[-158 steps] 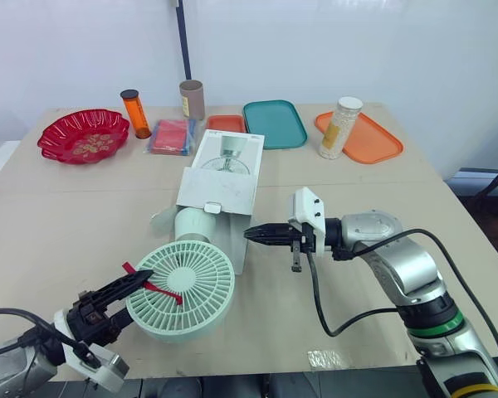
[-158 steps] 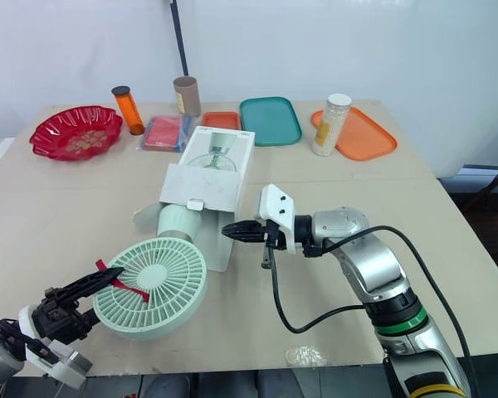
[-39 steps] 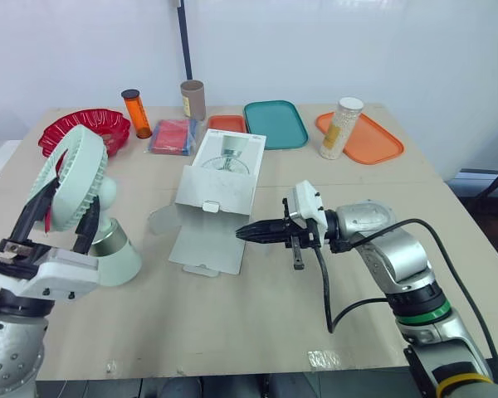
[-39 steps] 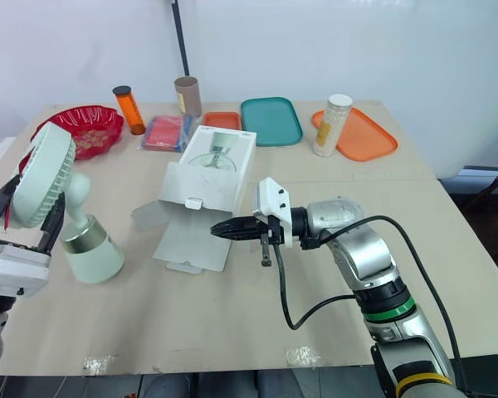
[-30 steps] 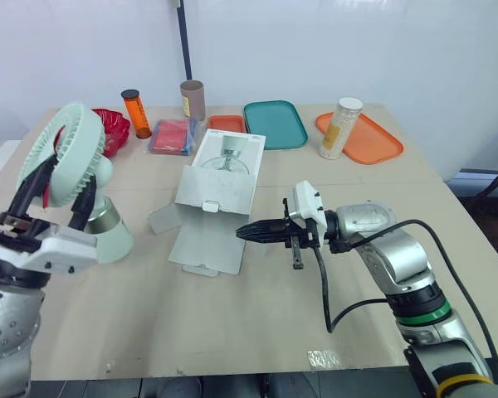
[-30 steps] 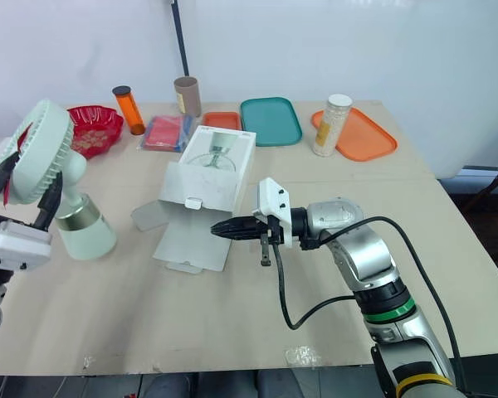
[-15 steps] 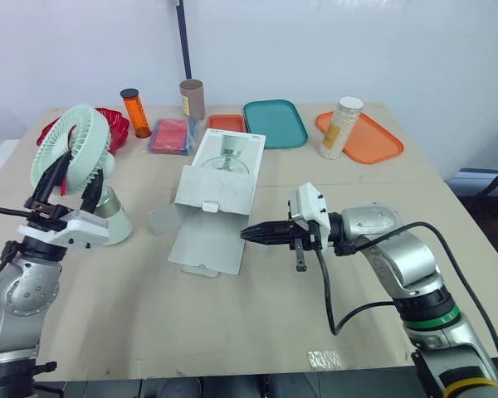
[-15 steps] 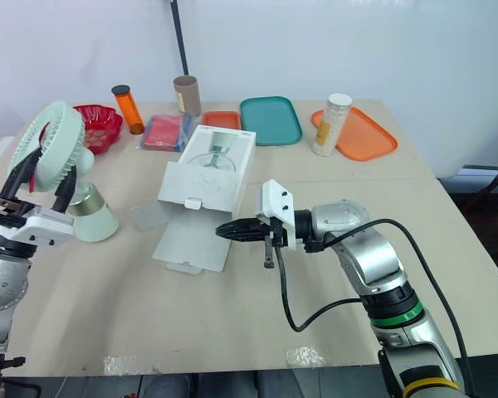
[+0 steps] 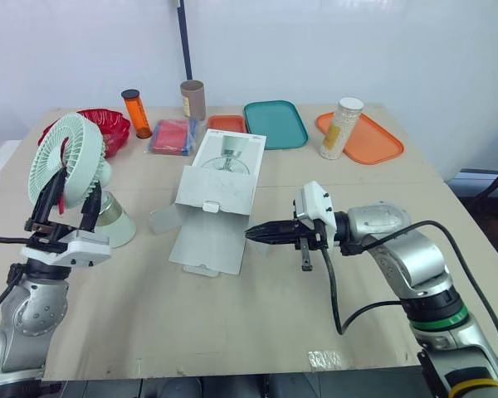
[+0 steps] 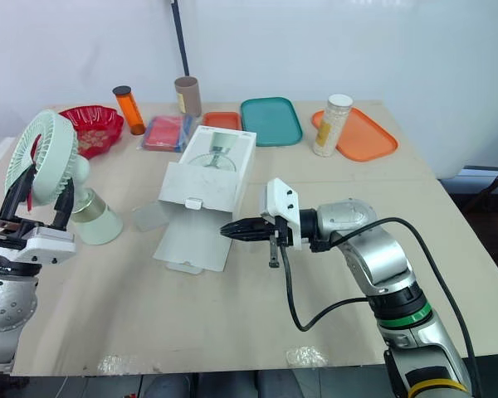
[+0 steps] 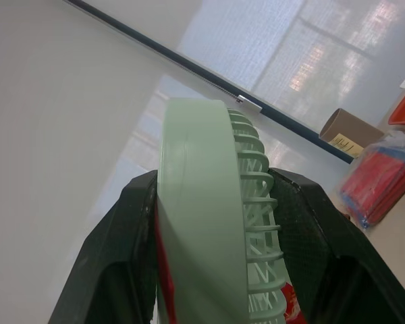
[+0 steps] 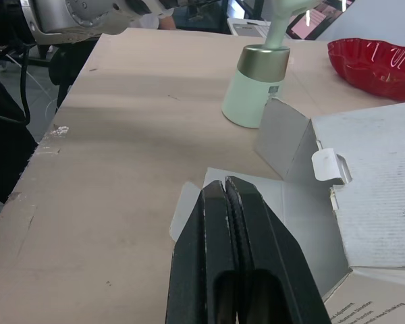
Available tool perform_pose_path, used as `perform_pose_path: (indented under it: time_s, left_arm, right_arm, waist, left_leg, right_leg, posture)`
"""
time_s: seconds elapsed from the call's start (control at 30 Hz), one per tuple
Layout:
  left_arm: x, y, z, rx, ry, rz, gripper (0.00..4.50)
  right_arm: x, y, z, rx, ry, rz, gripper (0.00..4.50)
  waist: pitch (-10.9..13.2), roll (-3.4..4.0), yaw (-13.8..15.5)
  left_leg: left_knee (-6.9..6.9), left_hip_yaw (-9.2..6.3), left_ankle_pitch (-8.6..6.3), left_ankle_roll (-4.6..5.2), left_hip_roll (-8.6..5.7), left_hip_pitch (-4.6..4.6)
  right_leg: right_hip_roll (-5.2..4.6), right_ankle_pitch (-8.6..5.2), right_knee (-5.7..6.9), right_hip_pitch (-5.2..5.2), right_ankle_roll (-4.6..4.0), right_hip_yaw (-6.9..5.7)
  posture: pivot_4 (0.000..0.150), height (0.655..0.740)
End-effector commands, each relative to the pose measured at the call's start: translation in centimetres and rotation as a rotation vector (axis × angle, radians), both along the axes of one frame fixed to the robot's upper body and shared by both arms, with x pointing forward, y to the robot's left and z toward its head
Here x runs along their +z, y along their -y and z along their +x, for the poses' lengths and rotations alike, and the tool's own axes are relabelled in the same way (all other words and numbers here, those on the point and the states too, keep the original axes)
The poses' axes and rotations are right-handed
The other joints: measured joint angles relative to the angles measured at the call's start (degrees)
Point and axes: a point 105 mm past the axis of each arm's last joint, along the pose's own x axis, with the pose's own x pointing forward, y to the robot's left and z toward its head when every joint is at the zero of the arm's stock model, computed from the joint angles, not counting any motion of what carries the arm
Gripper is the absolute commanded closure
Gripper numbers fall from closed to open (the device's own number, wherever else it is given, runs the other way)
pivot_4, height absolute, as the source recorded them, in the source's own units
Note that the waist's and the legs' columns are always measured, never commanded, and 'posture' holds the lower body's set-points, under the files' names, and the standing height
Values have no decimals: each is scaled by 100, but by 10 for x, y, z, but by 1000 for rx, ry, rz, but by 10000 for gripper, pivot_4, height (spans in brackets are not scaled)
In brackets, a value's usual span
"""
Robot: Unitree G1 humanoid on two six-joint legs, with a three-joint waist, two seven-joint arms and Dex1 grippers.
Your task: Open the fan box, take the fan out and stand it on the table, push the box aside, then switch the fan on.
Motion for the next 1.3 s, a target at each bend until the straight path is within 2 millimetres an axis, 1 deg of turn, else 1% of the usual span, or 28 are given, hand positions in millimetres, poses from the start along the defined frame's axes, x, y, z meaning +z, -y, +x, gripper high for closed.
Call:
perform_pose_path:
  time_s: [0.03,0.2,0.53,0.6,0.63,0.73,0.77,1.03,1.3]
  left_arm:
    - [-5,-1,-6,13,-26,-18,25561]
    - [-17,-1,-11,26,-71,-27,25561]
    - [-14,-5,-3,42,-74,-26,25561]
    - [-12,-5,-1,41,-67,-26,14996]
    - [-11,-5,1,40,-63,-25,12430]
    - [-9,-4,4,34,-55,-12,1868]
    - [-8,-4,5,33,-53,-11,122]
    - [-4,-6,6,36,-38,-22,122]
    - [15,-5,-5,58,50,-31,122]
  right_arm:
    - [12,0,-3,23,46,10,45000]
    - [12,0,-3,26,46,5,45000]
    - [11,0,-2,21,45,2,45000]
    - [11,0,-2,19,44,3,45000]
    - [10,0,-2,18,44,3,45000]
    - [9,-1,-3,16,43,3,45000]
    - [10,-1,-2,15,44,4,45000]
    - [10,-1,-1,8,52,6,45000]
    - [8,-1,-1,11,51,-1,45000]
  waist:
    - [-1,0,0]
    - [-6,10,-3]
    - [-13,21,-4]
    - [-13,21,-3]
    - [-13,22,-3]
    - [-13,21,-2]
    - [-13,21,-1]
    - [-13,21,0]
    - [-13,20,0]
  left_leg:
    - [0,0,0,0,0,0]
    - [0,1,0,0,0,2]
    - [-1,1,0,0,0,3]
    - [0,1,0,0,0,3]
    - [0,1,0,0,0,3]
    - [0,0,0,0,0,3]
    - [0,0,0,0,0,2]
    - [0,0,0,0,0,1]
    - [0,0,0,0,0,0]
  right_leg:
    - [1,0,0,0,0,-1]
    - [1,0,0,1,0,1]
    - [2,0,0,2,0,1]
    - [2,0,0,2,0,1]
    - [2,0,0,3,0,1]
    - [3,0,1,2,0,0]
    - [2,0,1,2,0,0]
    - [2,0,0,1,0,0]
    - [1,0,0,1,0,0]
  posture:
    - [1500,7400]
    - [1500,7400]
    - [1500,7400]
    - [1500,7400]
    - [1500,7400]
    - [1500,7400]
    - [1500,7400]
    - [1500,7400]
    - [1500,7400]
